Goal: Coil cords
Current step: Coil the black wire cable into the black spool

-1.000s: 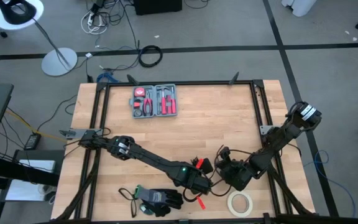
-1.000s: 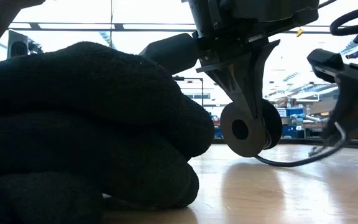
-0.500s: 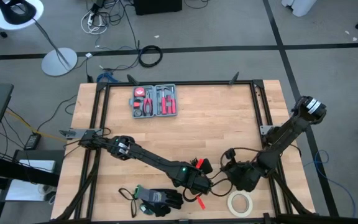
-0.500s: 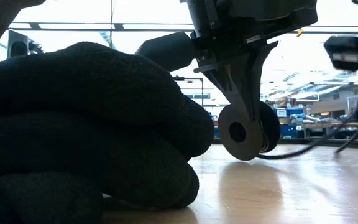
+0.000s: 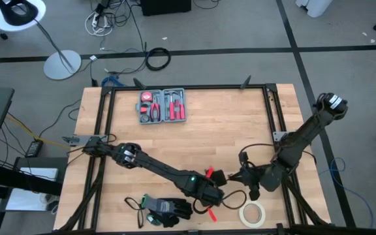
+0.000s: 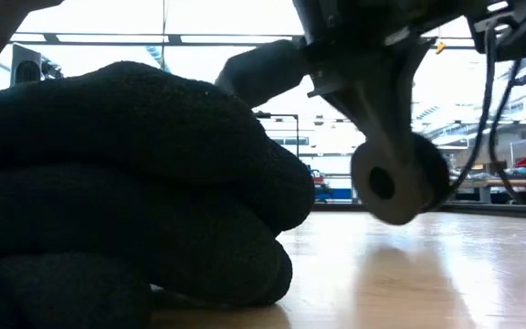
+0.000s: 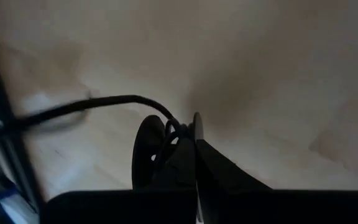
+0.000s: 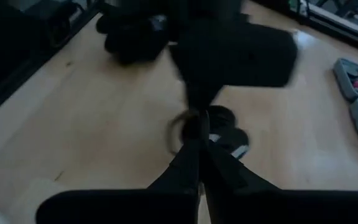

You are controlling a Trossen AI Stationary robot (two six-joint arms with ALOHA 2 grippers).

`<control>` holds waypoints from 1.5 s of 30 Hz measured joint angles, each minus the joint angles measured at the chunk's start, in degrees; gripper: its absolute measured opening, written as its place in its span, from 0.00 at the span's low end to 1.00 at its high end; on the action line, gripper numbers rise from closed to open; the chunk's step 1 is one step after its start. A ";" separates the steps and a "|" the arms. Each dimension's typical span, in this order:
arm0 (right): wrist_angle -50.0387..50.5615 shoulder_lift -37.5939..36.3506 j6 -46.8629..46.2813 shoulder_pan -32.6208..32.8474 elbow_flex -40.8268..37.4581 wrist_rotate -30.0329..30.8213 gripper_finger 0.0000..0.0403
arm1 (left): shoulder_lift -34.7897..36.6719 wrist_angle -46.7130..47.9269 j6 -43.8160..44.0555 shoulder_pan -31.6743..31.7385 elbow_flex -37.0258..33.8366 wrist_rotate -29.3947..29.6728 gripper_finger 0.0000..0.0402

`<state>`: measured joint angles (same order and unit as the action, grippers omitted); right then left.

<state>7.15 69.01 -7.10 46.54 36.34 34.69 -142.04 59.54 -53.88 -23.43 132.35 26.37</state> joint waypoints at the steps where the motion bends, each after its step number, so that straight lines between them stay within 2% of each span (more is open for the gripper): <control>1: -0.59 0.02 0.41 -0.63 -0.01 -0.28 0.01 | 0.00 -0.22 -0.85 -0.25 0.50 -0.02 0.00; 10: -5.20 0.06 3.90 -6.82 0.00 -8.85 0.01 | 1.07 -3.65 -2.67 -0.27 2.63 -2.12 0.00; 20: -5.14 0.07 8.71 -11.26 0.00 -6.36 0.01 | 0.98 -6.78 -5.93 -1.45 2.69 -2.15 0.00; 28: -6.87 0.07 6.72 -15.51 0.04 -13.53 0.01 | 0.98 -9.45 -9.98 -1.68 2.67 3.01 0.00; 35: 3.22 0.07 1.23 -16.02 0.07 -13.42 0.01 | 1.85 -9.17 -9.51 -2.18 2.65 4.46 0.00; 45: 11.50 0.07 -8.06 -16.80 0.07 -15.90 0.01 | 2.05 -10.02 -10.01 -2.82 2.65 6.52 0.00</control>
<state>18.65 69.08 -15.16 29.74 36.40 18.79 -139.98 49.52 -63.90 -26.24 135.00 32.89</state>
